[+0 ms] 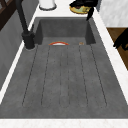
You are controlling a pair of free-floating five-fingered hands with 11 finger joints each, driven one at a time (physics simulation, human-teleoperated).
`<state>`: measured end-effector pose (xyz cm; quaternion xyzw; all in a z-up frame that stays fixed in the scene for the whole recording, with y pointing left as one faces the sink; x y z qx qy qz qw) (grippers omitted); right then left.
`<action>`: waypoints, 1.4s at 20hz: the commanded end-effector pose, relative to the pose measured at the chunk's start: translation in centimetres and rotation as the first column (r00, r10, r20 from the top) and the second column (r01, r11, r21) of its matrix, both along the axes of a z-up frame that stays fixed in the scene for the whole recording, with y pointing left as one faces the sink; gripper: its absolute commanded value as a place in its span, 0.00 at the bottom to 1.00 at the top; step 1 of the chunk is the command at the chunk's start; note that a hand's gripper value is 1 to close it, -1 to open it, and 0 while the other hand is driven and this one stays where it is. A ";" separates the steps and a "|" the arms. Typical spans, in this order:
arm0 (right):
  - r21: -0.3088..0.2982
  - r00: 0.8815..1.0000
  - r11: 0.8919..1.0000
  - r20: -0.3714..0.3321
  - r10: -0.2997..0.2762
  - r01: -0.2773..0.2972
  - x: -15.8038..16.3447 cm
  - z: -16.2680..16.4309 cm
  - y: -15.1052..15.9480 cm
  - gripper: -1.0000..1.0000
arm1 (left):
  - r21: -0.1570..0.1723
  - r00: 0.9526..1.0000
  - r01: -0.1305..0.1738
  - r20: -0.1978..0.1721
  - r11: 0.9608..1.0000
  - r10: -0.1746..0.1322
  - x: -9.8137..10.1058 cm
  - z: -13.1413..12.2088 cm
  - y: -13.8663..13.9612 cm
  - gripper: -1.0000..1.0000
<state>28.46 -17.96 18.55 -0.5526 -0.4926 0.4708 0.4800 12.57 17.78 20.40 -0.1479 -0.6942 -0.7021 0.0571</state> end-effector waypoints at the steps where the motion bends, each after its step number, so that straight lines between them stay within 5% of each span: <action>1: 0.001 0.994 1.000 0.111 -0.024 0.024 2.2 1.0 1.2 0.00 | 0.000 1.000 0.000 0.000 1.000 0.000 0.0 0.0 0.0 0.50; 6: 0.006 0.978 1.000 0.210 -0.004 0.003 5.2 1.5 3.5 0.00 | 0.000 1.000 0.000 0.000 1.000 0.000 0.0 0.0 0.0 0.50; 11: 0.073 0.979 0.997 0.202 -0.018 0.003 9.5 1.8 4.8 0.00 | 0.000 1.000 -0.001 0.001 1.000 0.001 0.0 0.0 0.0 0.50; 19: 0.063 0.983 0.998 0.184 -0.015 0.004 16.1 1.2 6.1 0.00 | -0.001 1.000 -0.001 0.001 1.000 0.001 0.0 0.0 0.0 0.50; 20: 0.065 0.981 0.997 0.186 -0.050 0.038 16.6 1.0 6.3 0.00 | -0.001 1.000 -0.001 0.001 1.000 0.001 0.0 0.0 0.0 0.50; 26: 0.077 0.959 0.988 0.240 -0.148 0.133 18.7 -0.8 8.0 0.00 | -0.001 1.000 -0.001 0.001 1.000 0.001 0.0 0.0 0.0 0.50; 28: 0.078 0.938 0.986 0.305 -0.164 0.146 16.2 -1.2 9.8 0.00 | -0.001 1.000 -0.001 0.001 1.000 0.001 0.0 0.0 0.0 0.50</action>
